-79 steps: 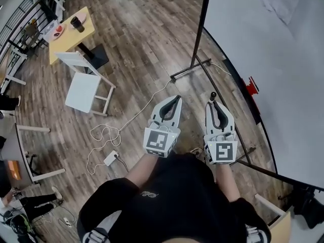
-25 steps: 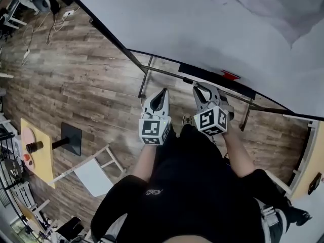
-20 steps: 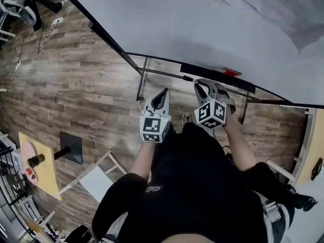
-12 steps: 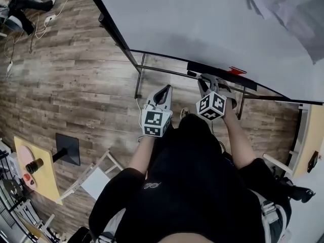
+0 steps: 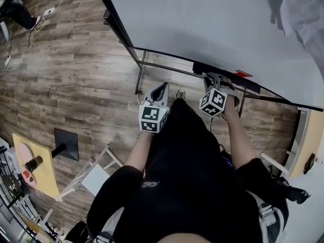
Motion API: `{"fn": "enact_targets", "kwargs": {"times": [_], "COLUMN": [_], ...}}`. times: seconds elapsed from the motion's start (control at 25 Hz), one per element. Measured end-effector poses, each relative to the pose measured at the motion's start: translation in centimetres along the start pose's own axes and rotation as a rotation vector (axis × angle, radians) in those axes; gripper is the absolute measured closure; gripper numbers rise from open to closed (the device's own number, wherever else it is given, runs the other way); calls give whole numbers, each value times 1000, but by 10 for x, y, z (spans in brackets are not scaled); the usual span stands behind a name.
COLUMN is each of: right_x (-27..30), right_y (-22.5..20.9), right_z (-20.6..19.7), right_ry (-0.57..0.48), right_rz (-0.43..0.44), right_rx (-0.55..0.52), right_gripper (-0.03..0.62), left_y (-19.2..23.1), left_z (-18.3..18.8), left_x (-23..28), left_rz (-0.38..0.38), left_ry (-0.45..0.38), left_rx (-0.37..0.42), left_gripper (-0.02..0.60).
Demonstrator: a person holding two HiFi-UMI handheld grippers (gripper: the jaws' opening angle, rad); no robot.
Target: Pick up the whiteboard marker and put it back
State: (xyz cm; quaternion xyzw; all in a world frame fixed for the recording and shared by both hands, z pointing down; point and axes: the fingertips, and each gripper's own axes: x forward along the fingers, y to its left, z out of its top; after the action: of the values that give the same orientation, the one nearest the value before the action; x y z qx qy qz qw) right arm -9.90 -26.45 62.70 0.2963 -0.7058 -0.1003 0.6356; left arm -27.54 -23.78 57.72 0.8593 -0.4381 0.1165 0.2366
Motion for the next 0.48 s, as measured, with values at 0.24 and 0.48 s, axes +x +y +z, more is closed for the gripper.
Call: {"fn": "enact_targets", "kwargs": {"times": [0.24,0.48], "right_x": [29,43], "right_y": [5,1], "right_z": [-14,-18], "right_ry": [45,42], "right_rz": [55,65], "right_rx": [-7,-33], "right_gripper": [539,539], "left_y": [15,29], "left_z": [-1,8], "left_x": [3,6], "left_rz": [37,89], "left_ry": [28,23], "left_rx": [-23,-27], "left_gripper": [575,575]}}
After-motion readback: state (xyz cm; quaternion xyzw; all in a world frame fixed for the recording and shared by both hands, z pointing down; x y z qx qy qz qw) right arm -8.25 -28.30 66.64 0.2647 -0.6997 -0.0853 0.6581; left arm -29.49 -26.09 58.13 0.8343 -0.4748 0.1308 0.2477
